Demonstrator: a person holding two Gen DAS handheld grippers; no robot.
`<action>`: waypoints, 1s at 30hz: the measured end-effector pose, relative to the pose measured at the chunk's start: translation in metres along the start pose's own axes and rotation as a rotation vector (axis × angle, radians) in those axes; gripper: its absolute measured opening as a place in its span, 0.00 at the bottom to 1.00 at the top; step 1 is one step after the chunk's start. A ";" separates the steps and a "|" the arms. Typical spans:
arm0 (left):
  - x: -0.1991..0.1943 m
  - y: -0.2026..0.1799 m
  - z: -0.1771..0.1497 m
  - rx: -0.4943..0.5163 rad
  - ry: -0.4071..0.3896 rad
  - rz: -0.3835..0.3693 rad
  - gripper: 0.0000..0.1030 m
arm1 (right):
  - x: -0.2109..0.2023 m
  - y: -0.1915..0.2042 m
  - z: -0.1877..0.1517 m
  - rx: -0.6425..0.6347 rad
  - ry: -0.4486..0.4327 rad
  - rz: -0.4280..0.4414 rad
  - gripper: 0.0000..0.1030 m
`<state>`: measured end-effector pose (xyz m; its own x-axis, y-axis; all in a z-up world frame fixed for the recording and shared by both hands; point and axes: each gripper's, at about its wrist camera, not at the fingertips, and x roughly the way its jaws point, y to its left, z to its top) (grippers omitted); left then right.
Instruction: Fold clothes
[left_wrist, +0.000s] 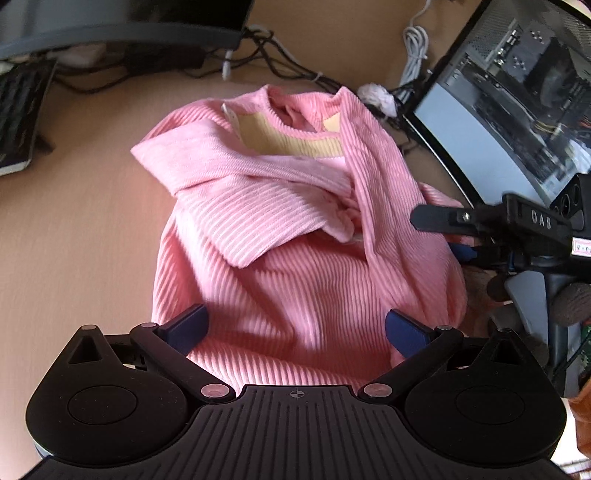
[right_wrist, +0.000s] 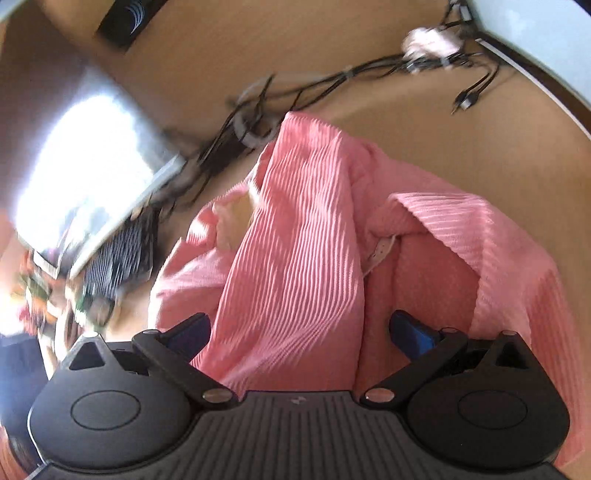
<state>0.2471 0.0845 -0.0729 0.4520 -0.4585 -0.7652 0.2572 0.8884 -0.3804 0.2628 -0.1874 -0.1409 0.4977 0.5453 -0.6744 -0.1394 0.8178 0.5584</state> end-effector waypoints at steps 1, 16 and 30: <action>-0.005 0.002 -0.006 0.003 0.012 -0.008 1.00 | -0.002 0.005 -0.007 -0.024 0.020 0.002 1.00; -0.030 -0.018 -0.030 0.480 -0.142 0.367 1.00 | -0.012 0.025 -0.041 -0.081 0.050 0.020 1.00; -0.067 0.063 0.041 0.125 -0.398 0.373 0.09 | -0.028 0.095 -0.069 -0.242 -0.029 -0.214 0.99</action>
<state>0.2683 0.1705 -0.0248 0.8129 -0.1096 -0.5720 0.1068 0.9935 -0.0386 0.1769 -0.1123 -0.1022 0.5614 0.3537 -0.7481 -0.2265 0.9352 0.2722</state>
